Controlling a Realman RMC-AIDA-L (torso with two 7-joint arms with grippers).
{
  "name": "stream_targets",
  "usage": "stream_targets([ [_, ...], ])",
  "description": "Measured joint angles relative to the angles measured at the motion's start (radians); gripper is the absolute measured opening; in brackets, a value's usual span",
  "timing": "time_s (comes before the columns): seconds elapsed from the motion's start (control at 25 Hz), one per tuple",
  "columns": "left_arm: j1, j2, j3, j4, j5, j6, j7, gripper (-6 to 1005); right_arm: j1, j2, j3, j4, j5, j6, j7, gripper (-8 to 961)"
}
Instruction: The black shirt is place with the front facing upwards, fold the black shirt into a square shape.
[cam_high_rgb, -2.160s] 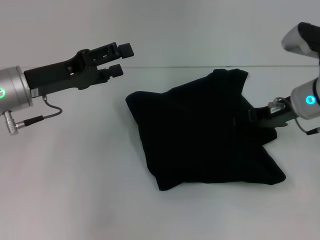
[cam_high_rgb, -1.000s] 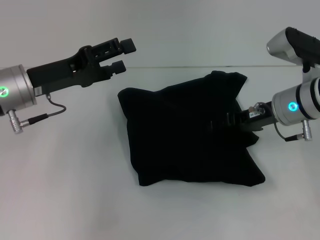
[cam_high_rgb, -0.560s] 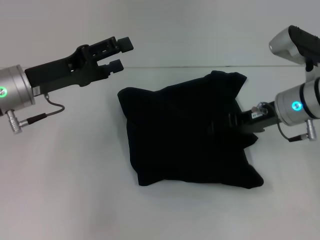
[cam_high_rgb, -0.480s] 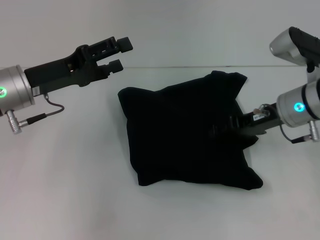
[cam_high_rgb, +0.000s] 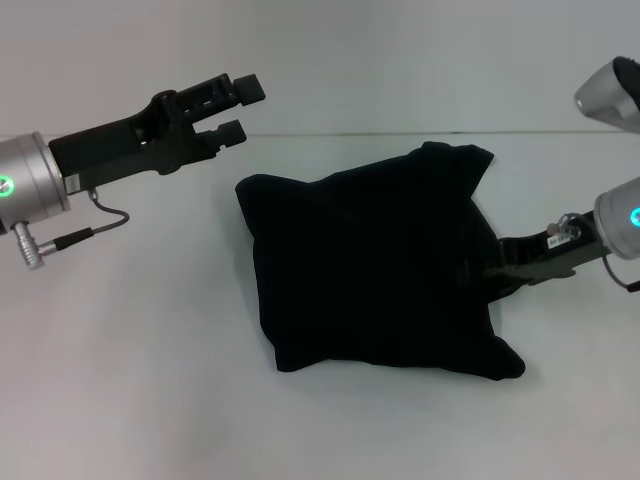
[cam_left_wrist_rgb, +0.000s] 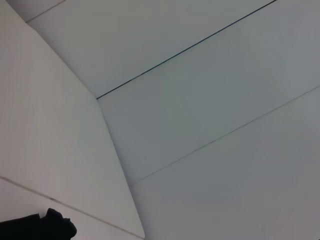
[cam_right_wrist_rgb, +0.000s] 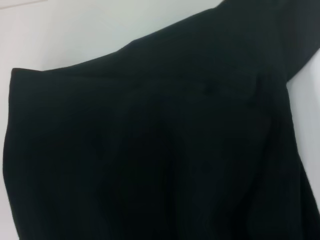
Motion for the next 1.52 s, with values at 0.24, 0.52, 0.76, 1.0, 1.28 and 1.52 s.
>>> stream_targets([
  [0.24, 0.0, 0.0, 0.0, -0.001, -0.003, -0.003, 0.0, 902, 0.0, 0.02, 0.003, 0.0, 0.004, -0.002, -0.006, 698],
  [0.52, 0.004, 0.0, 0.0, -0.004, -0.005, -0.004, 0.0, 902, -0.001, 0.025, 0.008, 0.001, 0.013, 0.01, -0.007, 699],
  [0.76, 0.003, 0.0, 0.0, -0.009, -0.005, -0.009, 0.0, 902, -0.001, 0.048, 0.002, 0.012, 0.028, 0.056, -0.024, 699],
  [1.0, 0.003, 0.0, -0.001, -0.012, -0.008, -0.009, 0.0, 901, 0.005, 0.055, -0.002, 0.034, 0.027, 0.074, -0.037, 698],
  [1.28, 0.004, 0.0, -0.002, -0.013, -0.008, -0.009, 0.0, 901, 0.006, 0.048, 0.006, 0.028, 0.121, 0.062, -0.104, 698],
  [1.52, 0.012, 0.0, -0.002, -0.014, -0.017, -0.009, 0.0, 901, 0.003, 0.044, 0.0, 0.027, 0.131, 0.067, -0.111, 699],
])
